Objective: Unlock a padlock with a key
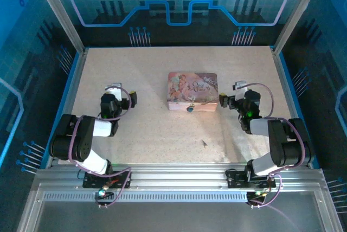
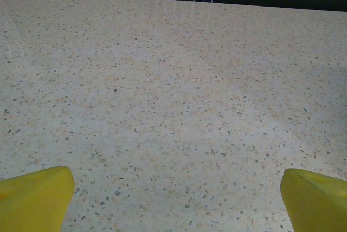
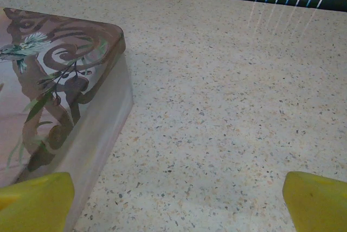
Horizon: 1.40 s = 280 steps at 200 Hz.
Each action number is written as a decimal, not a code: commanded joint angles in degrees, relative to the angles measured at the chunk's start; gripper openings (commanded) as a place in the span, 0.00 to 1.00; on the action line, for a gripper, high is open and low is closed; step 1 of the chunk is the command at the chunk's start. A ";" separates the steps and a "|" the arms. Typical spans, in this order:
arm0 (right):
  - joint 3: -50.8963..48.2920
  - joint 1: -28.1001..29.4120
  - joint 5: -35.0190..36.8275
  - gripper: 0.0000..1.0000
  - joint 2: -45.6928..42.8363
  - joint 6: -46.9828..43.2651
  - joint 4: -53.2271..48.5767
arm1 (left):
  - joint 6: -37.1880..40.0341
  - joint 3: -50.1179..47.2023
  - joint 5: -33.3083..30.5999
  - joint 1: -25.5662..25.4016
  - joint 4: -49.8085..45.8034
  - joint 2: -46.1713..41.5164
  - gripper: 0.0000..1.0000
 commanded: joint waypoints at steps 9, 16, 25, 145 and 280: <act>0.95 0.23 0.25 1.00 0.68 0.47 -0.09 | 1.68 0.56 2.02 0.49 -0.02 -0.43 0.99; 0.99 0.31 0.25 1.00 0.60 0.44 -0.09 | 1.70 0.57 2.00 0.49 -0.08 -0.40 0.99; 1.00 0.24 0.25 1.00 0.65 0.48 -0.14 | 1.68 0.50 2.04 0.49 0.00 -0.41 0.99; 0.96 0.27 0.16 1.00 0.64 0.47 -0.09 | 1.13 0.76 1.14 0.67 -0.33 -0.39 0.99; 5.58 0.57 0.23 1.00 -18.47 9.20 -26.37 | -3.56 2.26 0.41 -0.91 -19.78 -21.93 0.99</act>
